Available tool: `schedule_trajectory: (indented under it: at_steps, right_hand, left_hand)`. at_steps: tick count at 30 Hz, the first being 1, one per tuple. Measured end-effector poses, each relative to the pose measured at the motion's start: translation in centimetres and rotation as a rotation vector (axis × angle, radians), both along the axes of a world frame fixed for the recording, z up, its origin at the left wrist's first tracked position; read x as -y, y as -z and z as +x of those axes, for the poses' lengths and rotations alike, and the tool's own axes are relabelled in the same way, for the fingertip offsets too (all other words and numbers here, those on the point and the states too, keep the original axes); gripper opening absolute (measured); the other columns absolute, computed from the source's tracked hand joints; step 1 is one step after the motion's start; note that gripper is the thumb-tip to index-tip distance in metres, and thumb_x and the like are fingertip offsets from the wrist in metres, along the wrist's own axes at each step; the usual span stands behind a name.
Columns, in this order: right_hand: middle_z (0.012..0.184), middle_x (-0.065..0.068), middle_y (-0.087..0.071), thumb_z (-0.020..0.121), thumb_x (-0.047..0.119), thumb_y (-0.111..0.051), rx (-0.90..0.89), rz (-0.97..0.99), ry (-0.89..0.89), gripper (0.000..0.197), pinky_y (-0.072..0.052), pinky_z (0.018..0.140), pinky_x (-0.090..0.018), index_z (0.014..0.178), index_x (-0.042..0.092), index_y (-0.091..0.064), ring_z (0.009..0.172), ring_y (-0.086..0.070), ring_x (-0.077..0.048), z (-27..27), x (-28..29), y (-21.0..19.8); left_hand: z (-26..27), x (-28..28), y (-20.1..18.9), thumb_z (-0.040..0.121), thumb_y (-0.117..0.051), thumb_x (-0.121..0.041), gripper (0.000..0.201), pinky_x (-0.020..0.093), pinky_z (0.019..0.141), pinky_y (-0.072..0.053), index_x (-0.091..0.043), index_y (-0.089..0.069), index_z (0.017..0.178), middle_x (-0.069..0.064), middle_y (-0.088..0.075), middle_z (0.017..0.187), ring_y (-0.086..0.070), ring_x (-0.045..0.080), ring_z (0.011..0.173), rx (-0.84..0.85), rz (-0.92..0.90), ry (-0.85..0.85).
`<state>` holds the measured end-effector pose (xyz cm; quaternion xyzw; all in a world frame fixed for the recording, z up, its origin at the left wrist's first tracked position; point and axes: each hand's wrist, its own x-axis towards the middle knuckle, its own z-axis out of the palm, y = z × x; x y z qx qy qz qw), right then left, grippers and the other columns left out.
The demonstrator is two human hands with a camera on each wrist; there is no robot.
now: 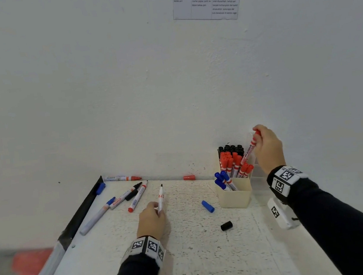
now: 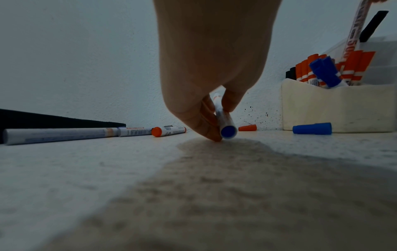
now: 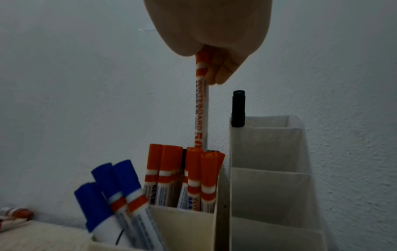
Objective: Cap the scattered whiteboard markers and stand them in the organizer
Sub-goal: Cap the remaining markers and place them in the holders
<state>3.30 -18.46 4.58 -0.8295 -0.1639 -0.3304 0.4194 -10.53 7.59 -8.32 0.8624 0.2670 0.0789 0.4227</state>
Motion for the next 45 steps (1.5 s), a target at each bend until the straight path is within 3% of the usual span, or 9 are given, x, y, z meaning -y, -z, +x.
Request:
schedule_trajectory:
  at_steps: [5,9,13,18,25,29,35,41,45]
  right_hand:
    - [0.088,-0.012,-0.061,0.097,0.010,-0.040,-0.243,-0.146,-0.009,0.022,-0.044,0.060,-0.023,0.112,0.003,-0.055,0.070,-0.056,-0.020,0.9,-0.6,2.3]
    - [0.100,-0.017,-0.063,0.095,0.011,-0.046,-0.248,-0.143,0.037,0.022,-0.052,0.079,-0.042,0.114,0.004,-0.053,0.087,-0.062,-0.030,1.5,-1.4,2.7]
    - [0.099,-0.020,-0.066,0.095,0.014,-0.047,-0.347,-0.249,0.079,0.019,-0.047,0.074,-0.032,0.107,0.004,-0.058,0.086,-0.062,-0.030,2.1,-1.7,3.0]
    - [0.135,-0.018,-0.048,0.097,0.023,-0.039,-0.547,-0.486,0.072,0.042,-0.035,0.104,-0.038,0.136,0.008,-0.042,0.124,-0.044,-0.034,2.1,-2.4,4.4]
    - [0.073,-0.001,-0.058,0.090,0.015,-0.052,-0.266,-0.215,-0.278,0.014,-0.044,0.060,-0.024,0.078,0.022,-0.054,0.064,-0.053,-0.013,-2.4,-4.3,2.6]
    - [0.078,0.005,-0.061,0.088,0.023,-0.058,-0.761,-0.722,-0.588,0.003,-0.042,0.047,-0.016,0.087,0.025,-0.058,0.052,-0.050,-0.005,-4.5,-4.2,3.1]
    - [0.113,0.002,-0.056,0.081,0.024,-0.067,-0.939,-1.183,-0.427,0.042,-0.046,0.079,-0.021,0.120,0.023,-0.054,0.090,-0.050,-0.012,-5.5,-4.0,8.3]
    - [0.074,0.007,-0.050,0.090,0.017,-0.055,-0.807,-0.720,-0.511,0.014,-0.040,0.057,-0.013,0.102,0.023,-0.050,0.065,-0.050,-0.011,-5.4,-7.0,9.5]
    - [0.115,-0.003,-0.056,0.091,0.012,-0.049,-0.627,-0.619,-0.452,0.032,-0.041,0.087,-0.020,0.120,0.025,-0.053,0.098,-0.053,-0.014,-4.7,-9.5,9.9]
  left_hand:
    - [-0.1,0.0,0.0,0.094,-0.050,-0.020,0.035,0.029,0.090,-0.047,-0.010,-0.047,0.127,0.011,-0.058,0.123,-0.058,0.021,0.104,-0.005,-0.011,-0.003]
    - [0.0,-0.1,0.2,0.093,-0.052,-0.020,0.035,0.031,0.092,-0.049,-0.011,-0.047,0.127,0.011,-0.058,0.123,-0.058,0.020,0.102,-0.010,-0.018,-0.004]
    - [0.1,-0.2,0.5,0.093,-0.051,-0.019,0.035,0.029,0.089,-0.050,-0.011,-0.047,0.127,0.011,-0.059,0.122,-0.053,0.015,0.089,0.012,-0.018,0.002]
    - [0.1,-0.4,0.6,0.094,-0.051,-0.020,0.034,0.030,0.089,-0.052,-0.011,-0.047,0.126,0.009,-0.059,0.121,-0.053,0.014,0.089,0.020,-0.014,0.007]
    - [0.1,-0.3,0.4,0.094,-0.051,-0.020,0.035,0.032,0.089,-0.052,-0.011,-0.046,0.127,0.011,-0.058,0.123,-0.057,0.018,0.092,0.013,-0.027,0.002]
    - [0.0,-0.2,0.2,0.094,-0.051,-0.020,0.036,0.032,0.090,-0.052,-0.011,-0.046,0.128,0.011,-0.058,0.124,-0.059,0.021,0.101,0.009,-0.024,0.003]
    - [0.0,0.0,0.2,0.093,-0.052,-0.021,0.034,0.029,0.090,-0.049,-0.011,-0.048,0.126,0.010,-0.060,0.121,-0.059,0.020,0.102,0.031,-0.009,-0.005]
    - [0.1,-0.2,0.4,0.093,-0.051,-0.024,0.034,0.027,0.090,-0.050,-0.015,-0.047,0.126,0.006,-0.059,0.123,-0.060,0.018,0.104,0.019,0.020,0.001]
    - [0.0,-0.1,0.6,0.094,-0.050,-0.024,0.034,0.025,0.088,-0.049,-0.017,-0.047,0.127,0.004,-0.058,0.123,-0.059,0.015,0.102,0.036,0.015,0.002]
